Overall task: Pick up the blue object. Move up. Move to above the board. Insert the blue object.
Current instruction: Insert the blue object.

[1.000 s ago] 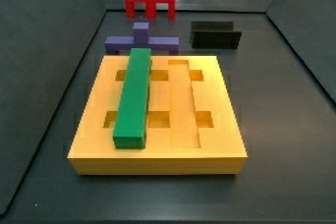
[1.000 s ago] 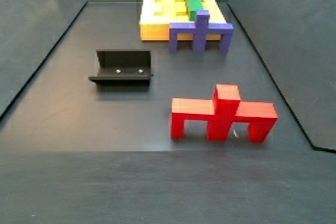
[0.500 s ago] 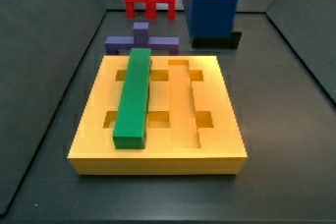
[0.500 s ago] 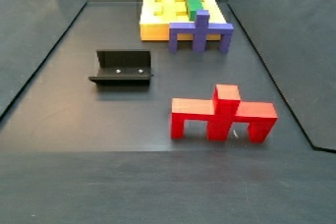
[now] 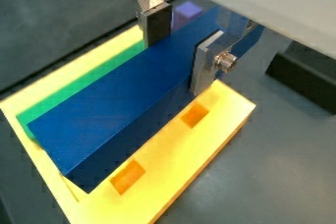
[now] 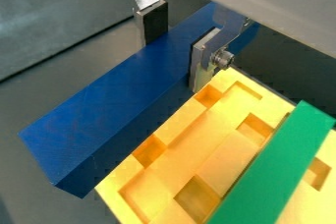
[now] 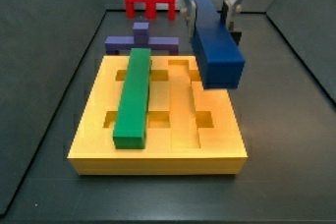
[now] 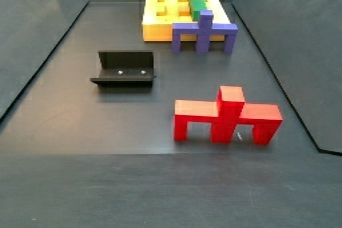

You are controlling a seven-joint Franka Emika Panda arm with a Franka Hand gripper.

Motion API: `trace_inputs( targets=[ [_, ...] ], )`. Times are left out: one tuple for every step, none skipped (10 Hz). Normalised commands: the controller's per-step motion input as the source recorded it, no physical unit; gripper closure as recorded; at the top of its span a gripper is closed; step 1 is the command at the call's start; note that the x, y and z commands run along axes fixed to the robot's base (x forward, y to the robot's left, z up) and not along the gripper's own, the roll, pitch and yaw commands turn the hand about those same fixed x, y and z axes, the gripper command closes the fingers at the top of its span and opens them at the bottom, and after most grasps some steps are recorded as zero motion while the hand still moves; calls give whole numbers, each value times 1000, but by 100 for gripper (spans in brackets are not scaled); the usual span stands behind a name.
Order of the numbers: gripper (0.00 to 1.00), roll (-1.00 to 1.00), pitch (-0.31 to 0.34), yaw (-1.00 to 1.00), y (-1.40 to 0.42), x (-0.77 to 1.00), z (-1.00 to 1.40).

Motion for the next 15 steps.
trace_inputs(
  targets=[
    [100,201,-87,117,-277,71,-591],
    [100,197,-84,60,-311,23,-589],
    [100,190,-60,6,-240,-14,-491],
    [100,11,-31,0,0,-69,-360],
    [100,13,-53,0,31,-174,-331],
    [100,4,-63,0,0,-180,-277],
    [100,-31,-76,0,0,-180,-237],
    [100,-73,-66,-29,0,-286,-86],
    [100,-50,-51,-109,0,-291,-69],
    [100,-24,-50,-111,0,-234,-106],
    [100,0,-51,0,0,-71,-203],
    [100,0,-33,0,0,0,-271],
    [100,-26,-83,0,0,0,-329],
    [100,-69,-100,0,0,0,-351],
    [100,-80,-101,0,-11,0,-343]
  ],
)
